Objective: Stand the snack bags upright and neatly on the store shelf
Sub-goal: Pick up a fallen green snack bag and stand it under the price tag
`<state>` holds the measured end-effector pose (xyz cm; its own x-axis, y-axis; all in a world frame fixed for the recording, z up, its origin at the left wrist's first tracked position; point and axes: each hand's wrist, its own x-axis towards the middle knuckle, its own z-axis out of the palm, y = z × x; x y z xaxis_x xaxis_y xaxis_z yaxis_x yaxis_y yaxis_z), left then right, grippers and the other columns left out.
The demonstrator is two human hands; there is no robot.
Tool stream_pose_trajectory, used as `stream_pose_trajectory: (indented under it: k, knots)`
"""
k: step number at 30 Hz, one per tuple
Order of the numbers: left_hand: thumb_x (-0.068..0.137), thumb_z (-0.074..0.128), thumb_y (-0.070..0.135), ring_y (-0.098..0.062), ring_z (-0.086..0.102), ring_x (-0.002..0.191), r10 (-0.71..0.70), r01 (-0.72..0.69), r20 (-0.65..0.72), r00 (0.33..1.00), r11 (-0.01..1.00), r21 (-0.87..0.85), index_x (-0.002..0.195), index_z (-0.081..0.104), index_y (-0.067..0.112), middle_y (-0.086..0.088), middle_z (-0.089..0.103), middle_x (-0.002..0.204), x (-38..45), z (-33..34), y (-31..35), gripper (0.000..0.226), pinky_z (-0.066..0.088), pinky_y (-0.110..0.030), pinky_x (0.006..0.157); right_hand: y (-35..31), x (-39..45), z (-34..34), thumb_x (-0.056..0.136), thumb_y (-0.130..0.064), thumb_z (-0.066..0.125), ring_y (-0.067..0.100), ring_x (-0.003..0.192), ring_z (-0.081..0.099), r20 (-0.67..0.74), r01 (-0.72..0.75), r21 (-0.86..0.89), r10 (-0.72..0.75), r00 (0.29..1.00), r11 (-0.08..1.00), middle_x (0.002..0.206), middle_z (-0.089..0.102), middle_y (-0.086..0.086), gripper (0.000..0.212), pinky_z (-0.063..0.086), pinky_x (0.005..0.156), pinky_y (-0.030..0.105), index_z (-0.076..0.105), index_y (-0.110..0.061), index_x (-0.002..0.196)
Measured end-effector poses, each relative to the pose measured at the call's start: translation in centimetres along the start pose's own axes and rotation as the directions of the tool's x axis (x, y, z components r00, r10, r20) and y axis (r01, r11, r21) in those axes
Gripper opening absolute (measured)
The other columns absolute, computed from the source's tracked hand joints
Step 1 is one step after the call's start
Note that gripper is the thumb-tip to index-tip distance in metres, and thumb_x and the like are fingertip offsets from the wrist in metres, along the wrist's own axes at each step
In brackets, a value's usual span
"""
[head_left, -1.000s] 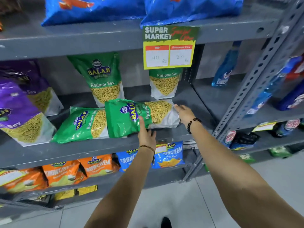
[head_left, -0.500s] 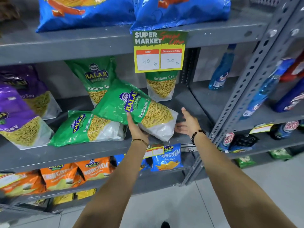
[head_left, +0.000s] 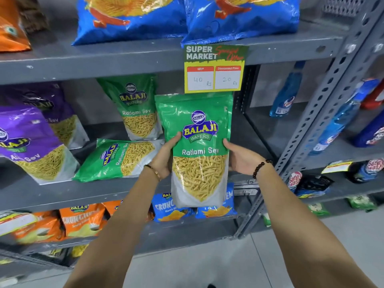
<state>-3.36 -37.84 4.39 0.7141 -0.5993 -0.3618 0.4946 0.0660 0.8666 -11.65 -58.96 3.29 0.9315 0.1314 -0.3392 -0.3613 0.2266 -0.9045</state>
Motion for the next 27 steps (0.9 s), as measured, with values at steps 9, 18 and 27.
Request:
stream_pose_trajectory:
  k: [9,18,27]
  knots:
    - [0.089,0.034,0.050,-0.018,0.064,0.102,0.001,-0.021,0.166,0.986,0.993,0.116,0.115,0.058,0.027,0.002,0.070,0.108,-3.7,0.0,3.4,0.042,0.049,-0.040,0.085,-2.4,-1.6,1.4,0.072,-0.012,0.060,0.001,0.050,0.067,0.049,0.134,0.112,-0.141,0.989,0.985,0.054,0.072,-0.010,0.032,0.053,0.049,0.016,0.074,-0.027,0.048]
    - [0.093,0.029,0.048,-0.010,0.072,0.083,-0.054,0.015,0.212,0.976,0.984,0.179,0.102,0.060,0.031,0.009,0.077,0.088,-1.9,0.5,2.3,0.037,0.050,-0.036,0.080,-1.1,-1.7,-0.6,0.036,-0.049,0.087,0.007,0.074,0.071,0.119,0.158,0.044,-0.162,0.980,0.987,0.084,0.077,-0.007,0.056,0.059,0.062,0.023,0.075,-0.025,0.086]
    - [0.096,0.038,0.029,-0.013,0.058,0.103,0.089,-0.124,0.187,0.978,0.975,0.184,0.124,0.052,0.018,0.004,0.059,0.119,7.1,4.5,3.5,0.032,0.042,-0.031,0.102,-3.5,1.3,-4.4,0.094,-0.014,0.043,0.009,0.084,0.063,-0.390,0.354,-0.081,-0.357,0.849,0.932,0.092,0.071,-0.006,0.019,0.051,0.078,0.027,0.061,-0.018,0.101]
